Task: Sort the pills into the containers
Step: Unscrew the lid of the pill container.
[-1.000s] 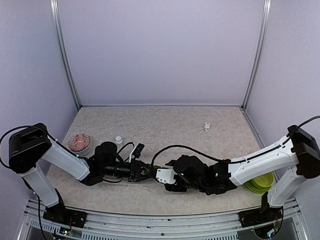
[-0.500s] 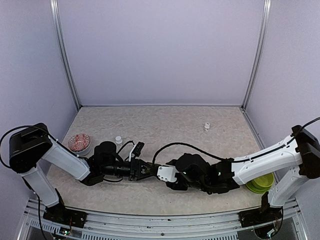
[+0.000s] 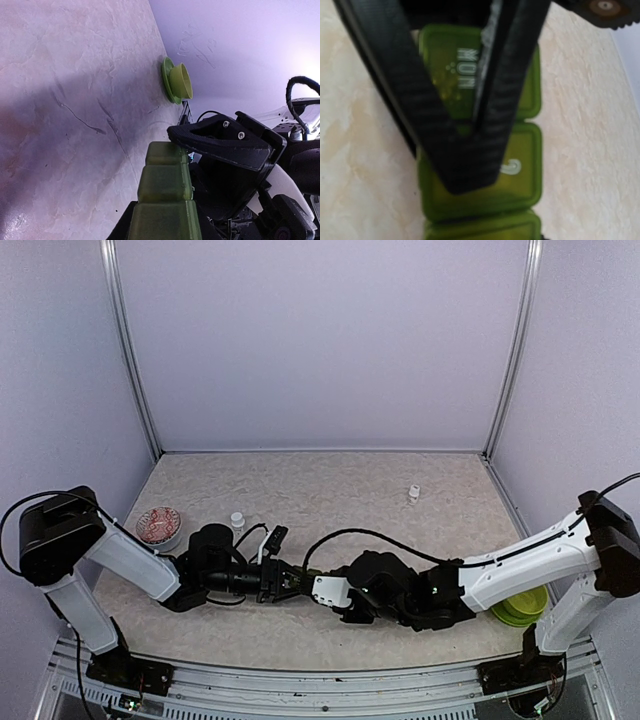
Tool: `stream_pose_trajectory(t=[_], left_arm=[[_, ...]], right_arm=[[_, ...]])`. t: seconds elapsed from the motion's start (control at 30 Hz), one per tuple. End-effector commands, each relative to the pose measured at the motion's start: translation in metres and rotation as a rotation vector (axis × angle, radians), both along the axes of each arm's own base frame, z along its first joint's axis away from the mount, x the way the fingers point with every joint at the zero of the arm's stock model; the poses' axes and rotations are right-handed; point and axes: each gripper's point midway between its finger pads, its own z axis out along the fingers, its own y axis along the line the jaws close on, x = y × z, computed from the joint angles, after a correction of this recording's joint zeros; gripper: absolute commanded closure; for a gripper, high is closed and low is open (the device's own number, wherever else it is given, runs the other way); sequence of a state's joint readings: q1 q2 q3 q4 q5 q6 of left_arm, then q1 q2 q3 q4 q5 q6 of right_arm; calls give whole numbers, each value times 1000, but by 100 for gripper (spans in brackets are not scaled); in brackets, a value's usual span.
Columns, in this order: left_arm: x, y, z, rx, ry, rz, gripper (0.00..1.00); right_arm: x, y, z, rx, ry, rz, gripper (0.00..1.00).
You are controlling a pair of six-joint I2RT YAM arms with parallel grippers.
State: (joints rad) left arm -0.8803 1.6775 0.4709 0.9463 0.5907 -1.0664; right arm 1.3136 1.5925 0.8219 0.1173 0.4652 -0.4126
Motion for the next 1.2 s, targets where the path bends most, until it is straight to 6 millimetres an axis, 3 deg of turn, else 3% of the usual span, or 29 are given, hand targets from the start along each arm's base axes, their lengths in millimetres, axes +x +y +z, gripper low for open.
stream_pose_trajectory(t=[0.0,0.53,0.8,0.93,1.17], left_arm=[[-5,1,-7,14,-3,-27,73],[-6,2,-12,33,-2,-24,74],[-5,1,-13,39,-3,-25,74],[-6,0,-14,40,-2,-29,73],[-8,-1,-14,35,-3,-35,74]], right_arm=[[-3,11,28,102,44,16,62],[5,4,41,159,171,3,26],[11,-7,65,217,143,-23,24],[22,-15,74,240,93,-88,23],[36,-20,62,213,67,-160,22]])
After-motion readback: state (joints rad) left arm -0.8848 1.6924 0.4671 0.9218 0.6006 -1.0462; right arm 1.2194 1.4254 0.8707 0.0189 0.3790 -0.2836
